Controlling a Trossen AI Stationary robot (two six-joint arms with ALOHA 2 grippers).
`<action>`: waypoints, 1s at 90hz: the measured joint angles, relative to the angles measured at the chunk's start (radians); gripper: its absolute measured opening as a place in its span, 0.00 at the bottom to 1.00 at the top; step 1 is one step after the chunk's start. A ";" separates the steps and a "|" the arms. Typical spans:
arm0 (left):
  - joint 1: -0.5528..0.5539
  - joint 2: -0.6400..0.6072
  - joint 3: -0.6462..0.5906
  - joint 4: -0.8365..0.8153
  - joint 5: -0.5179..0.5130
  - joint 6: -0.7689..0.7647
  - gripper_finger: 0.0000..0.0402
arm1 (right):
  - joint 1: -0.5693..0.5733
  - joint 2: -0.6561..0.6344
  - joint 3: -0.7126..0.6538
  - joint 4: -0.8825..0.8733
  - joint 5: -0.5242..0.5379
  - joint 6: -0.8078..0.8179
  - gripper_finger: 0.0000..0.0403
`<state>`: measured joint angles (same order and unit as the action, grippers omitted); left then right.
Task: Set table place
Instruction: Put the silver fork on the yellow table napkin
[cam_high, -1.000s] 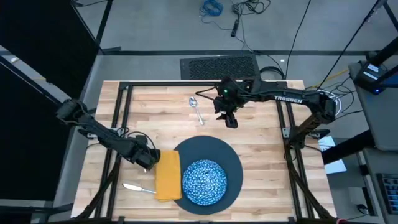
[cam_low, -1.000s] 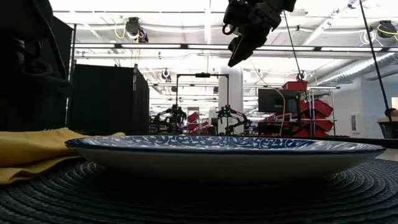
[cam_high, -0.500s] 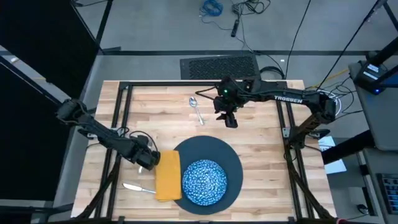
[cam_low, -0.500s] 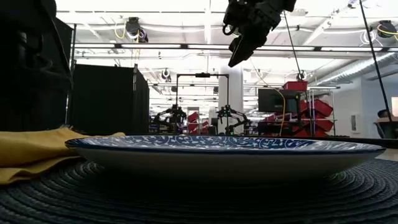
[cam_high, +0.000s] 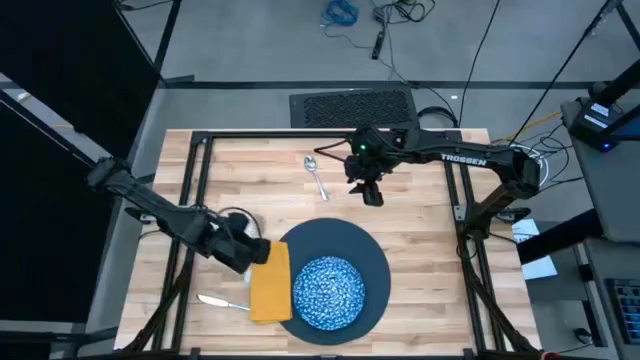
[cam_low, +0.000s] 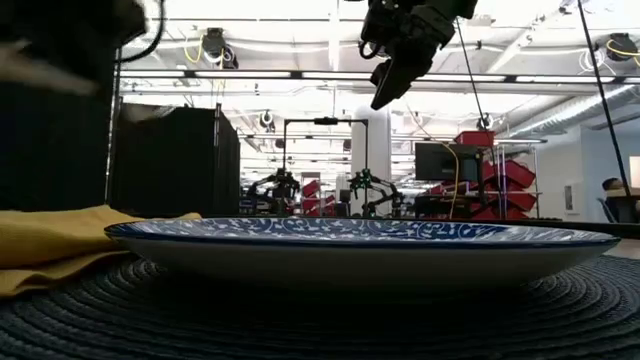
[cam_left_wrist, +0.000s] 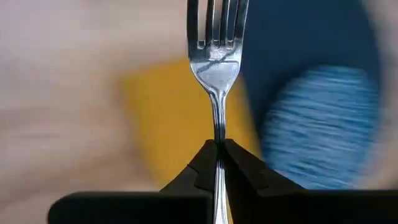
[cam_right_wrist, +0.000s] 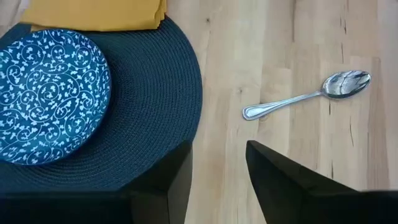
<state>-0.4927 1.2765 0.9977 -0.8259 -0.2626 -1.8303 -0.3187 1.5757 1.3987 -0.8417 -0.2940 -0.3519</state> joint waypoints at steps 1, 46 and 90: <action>0.000 0.004 0.002 0.016 -0.003 -0.004 0.00 | 0.000 0.000 0.000 0.000 0.000 0.000 0.35; -0.074 0.357 0.124 0.015 0.125 -0.317 0.00 | 0.003 0.000 0.000 -0.055 -0.004 -0.053 0.35; -0.071 0.389 0.084 -0.036 0.139 -0.362 0.00 | 0.033 0.000 -0.123 0.066 -0.060 -0.105 0.35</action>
<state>-0.5632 1.6655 1.0821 -0.8616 -0.1237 -2.1928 -0.2859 1.5761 1.2761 -0.7761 -0.3542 -0.4564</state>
